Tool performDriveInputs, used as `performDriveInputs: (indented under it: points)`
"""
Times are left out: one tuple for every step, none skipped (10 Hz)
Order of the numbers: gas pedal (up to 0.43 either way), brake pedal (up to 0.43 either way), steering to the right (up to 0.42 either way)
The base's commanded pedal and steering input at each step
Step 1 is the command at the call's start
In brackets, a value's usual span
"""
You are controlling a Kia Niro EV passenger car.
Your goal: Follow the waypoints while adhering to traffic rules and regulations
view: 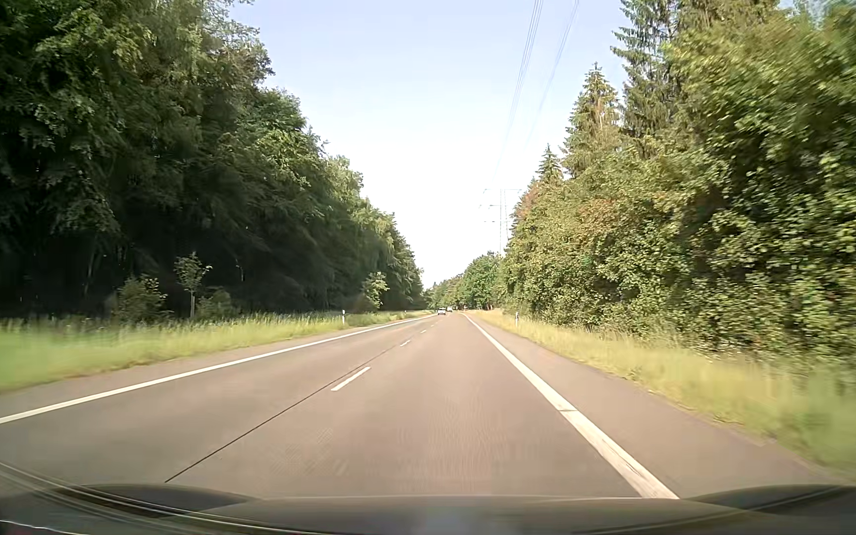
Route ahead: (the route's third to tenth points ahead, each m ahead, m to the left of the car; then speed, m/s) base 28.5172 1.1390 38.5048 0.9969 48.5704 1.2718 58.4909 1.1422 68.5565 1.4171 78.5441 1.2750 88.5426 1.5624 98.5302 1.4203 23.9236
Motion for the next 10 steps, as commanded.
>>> performDriveInputs:
  points:
    - [0.197, 0.03, 0.001]
    - [0.197, 0.03, 0.0]
    - [0.197, 0.03, 0.001]
    - [0.197, 0.03, 0.001]
    - [0.197, 0.03, 0.0]
    - [0.197, 0.03, 0.0]
    - [0.197, 0.03, 0.0]
    - [0.197, 0.03, 0.0]
    - [0.197, 0.03, 0.0]
    - [0.197, 0.03, 0.0]
